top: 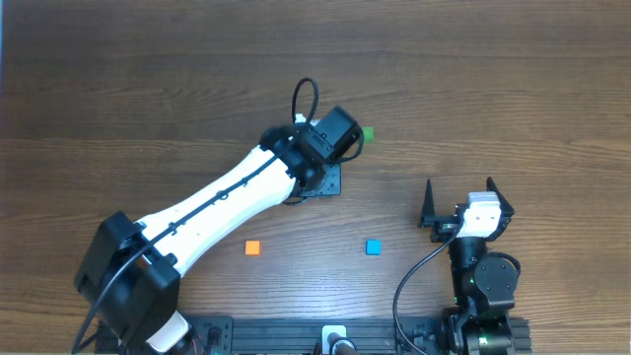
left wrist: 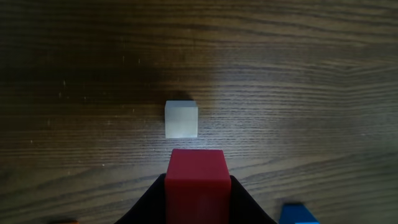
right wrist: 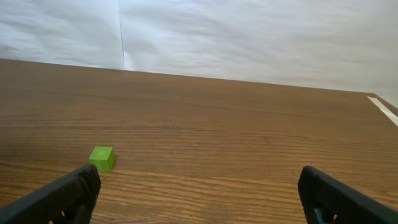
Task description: Stack Cubes
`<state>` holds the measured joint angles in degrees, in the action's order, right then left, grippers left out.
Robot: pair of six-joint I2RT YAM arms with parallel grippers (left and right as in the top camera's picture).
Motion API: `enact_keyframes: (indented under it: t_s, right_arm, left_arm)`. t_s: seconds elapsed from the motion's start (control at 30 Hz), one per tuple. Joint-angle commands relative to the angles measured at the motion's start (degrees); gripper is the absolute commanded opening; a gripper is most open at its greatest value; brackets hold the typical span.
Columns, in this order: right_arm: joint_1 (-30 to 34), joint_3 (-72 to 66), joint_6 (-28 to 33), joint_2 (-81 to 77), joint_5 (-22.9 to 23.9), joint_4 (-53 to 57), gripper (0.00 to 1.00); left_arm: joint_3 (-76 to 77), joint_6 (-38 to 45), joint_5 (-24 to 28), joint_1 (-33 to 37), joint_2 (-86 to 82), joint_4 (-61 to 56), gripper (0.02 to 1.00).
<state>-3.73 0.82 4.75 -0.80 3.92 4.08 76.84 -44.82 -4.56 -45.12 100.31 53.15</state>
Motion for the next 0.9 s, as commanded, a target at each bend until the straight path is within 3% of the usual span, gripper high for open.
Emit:
enact_keyframes:
  t_s: [0.03, 0.9]
  right_arm:
    - [0.33, -0.52, 0.07, 0.42, -0.46, -0.09, 0.993]
    - [0.33, -0.52, 0.07, 0.42, -0.46, -0.09, 0.991]
  left_arm:
    - [-1.16, -2.36, -2.03, -0.42, 0.83, -1.25, 0.04]
    - [-1.16, -2.58, -3.26, -0.42, 8.28, -3.65, 0.038]
